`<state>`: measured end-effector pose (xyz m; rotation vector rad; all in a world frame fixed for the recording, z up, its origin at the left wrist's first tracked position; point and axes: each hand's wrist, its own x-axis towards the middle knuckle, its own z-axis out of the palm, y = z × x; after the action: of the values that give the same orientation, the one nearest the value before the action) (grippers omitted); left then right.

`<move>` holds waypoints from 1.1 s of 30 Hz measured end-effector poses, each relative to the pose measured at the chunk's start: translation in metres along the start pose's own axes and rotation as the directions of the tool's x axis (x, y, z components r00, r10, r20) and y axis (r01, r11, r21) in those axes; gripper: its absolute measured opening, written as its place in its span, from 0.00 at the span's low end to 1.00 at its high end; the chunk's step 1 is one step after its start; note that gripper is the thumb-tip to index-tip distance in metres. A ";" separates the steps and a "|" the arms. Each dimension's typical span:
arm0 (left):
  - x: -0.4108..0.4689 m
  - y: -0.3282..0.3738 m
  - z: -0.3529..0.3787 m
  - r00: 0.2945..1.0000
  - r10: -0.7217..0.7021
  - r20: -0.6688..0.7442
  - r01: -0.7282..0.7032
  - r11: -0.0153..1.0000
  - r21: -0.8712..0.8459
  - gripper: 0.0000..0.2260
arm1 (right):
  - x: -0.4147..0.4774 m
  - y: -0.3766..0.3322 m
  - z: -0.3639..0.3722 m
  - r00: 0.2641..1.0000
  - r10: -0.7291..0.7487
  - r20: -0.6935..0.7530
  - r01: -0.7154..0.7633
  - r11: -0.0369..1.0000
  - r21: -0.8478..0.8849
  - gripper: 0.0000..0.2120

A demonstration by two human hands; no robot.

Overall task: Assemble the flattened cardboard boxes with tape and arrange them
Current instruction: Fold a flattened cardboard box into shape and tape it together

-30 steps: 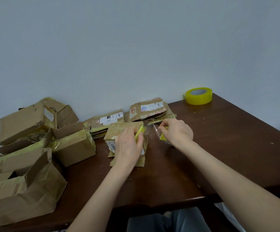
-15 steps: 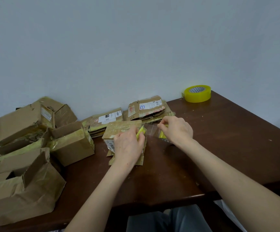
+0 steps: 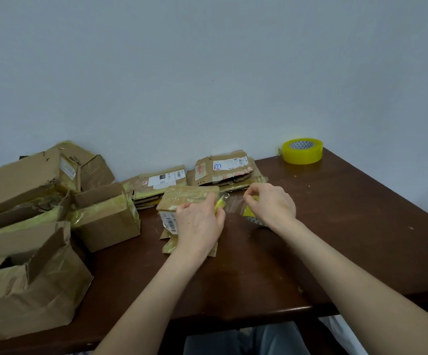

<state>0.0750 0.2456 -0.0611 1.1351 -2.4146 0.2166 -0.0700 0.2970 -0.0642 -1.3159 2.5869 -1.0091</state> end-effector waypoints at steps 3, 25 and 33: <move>0.003 0.000 0.000 1.000 0.002 0.006 -0.002 1.000 0.018 0.08 | 0.000 0.001 0.001 1.000 -0.004 0.008 0.004 1.000 0.007 0.08; 0.001 0.046 0.032 0.980 0.157 0.125 -0.152 0.987 -0.050 0.11 | 0.027 0.053 -0.065 0.963 0.149 -0.227 -0.041 0.906 0.421 0.05; 0.043 0.107 0.049 0.924 0.296 -0.242 -0.358 0.892 -0.277 0.09 | 0.044 0.090 -0.083 0.929 0.205 -0.307 -0.092 0.935 0.343 0.06</move>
<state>-0.0469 0.2695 -0.0786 0.5319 -2.3436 0.0375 -0.1888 0.3460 -0.0419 -0.9141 2.5384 -1.6702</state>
